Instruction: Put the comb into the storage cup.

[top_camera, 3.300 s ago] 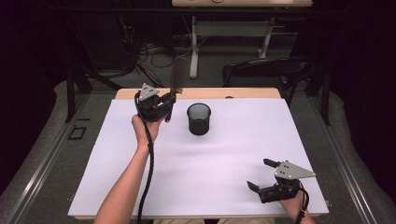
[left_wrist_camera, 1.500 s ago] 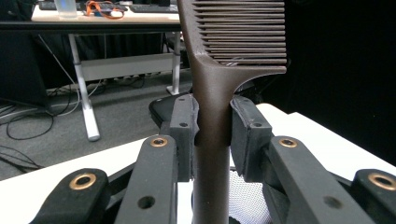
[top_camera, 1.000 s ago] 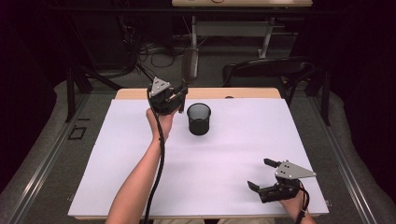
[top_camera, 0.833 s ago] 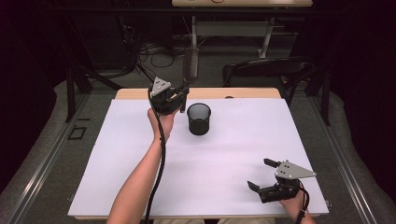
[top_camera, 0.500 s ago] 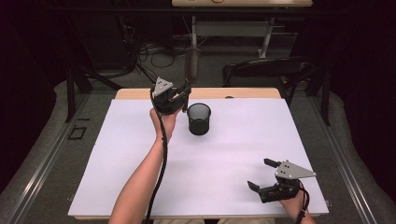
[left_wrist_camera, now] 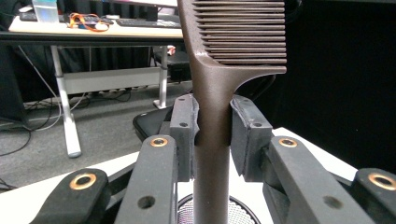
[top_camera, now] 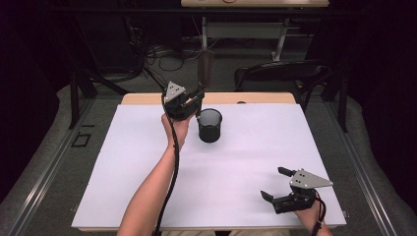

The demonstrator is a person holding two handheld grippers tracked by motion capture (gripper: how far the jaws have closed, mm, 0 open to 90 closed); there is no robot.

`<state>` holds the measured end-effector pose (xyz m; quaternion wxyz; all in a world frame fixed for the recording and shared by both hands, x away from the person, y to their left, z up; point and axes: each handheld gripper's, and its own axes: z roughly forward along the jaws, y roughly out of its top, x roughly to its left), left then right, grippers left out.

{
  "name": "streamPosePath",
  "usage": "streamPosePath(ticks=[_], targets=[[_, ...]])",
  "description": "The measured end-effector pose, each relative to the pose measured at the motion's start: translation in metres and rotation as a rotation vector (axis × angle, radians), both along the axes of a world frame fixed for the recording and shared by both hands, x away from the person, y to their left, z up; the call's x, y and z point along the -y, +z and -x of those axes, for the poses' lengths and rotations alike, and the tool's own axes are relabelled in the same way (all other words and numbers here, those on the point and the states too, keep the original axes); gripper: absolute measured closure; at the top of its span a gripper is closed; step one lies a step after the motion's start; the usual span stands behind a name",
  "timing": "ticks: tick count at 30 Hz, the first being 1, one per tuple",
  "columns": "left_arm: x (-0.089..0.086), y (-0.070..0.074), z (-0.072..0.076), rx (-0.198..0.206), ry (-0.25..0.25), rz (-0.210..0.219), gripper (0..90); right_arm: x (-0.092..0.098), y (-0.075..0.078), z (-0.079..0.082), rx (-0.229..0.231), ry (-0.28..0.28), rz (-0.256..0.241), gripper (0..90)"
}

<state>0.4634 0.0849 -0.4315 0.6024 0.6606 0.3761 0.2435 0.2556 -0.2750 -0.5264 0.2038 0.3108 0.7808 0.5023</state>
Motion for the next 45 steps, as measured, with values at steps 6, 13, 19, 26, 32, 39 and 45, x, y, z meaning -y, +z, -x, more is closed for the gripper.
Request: streamPosePath(ticks=[6,13,19,26,32,39,45], targets=[[0.003,0.000,-0.001,0.012,-0.003,0.004,72.4,0.000,0.000,-0.001,0.009,-0.001,-0.002,0.0],[0.007,-0.001,-0.002,0.021,-0.012,0.009,72.3,0.000,0.000,-0.001,0.012,0.001,0.000,0.0],[0.010,-0.004,-0.004,0.024,-0.014,0.017,72.3,0.000,0.000,-0.001,0.011,0.001,-0.002,0.0],[0.013,-0.006,-0.005,0.027,-0.018,0.022,72.4,0.000,0.000,-0.001,0.009,0.001,-0.002,0.0],[0.014,-0.009,-0.007,0.031,-0.020,0.031,72.4,0.000,0.000,-0.001,0.010,0.001,-0.001,0.0],[0.015,-0.013,-0.009,0.033,-0.024,0.053,72.4,0.000,0.000,0.000,0.005,0.002,-0.002,0.0],[0.016,-0.017,-0.011,0.032,-0.022,0.055,72.4,0.000,0.000,-0.001,0.010,0.002,-0.002,0.0]])
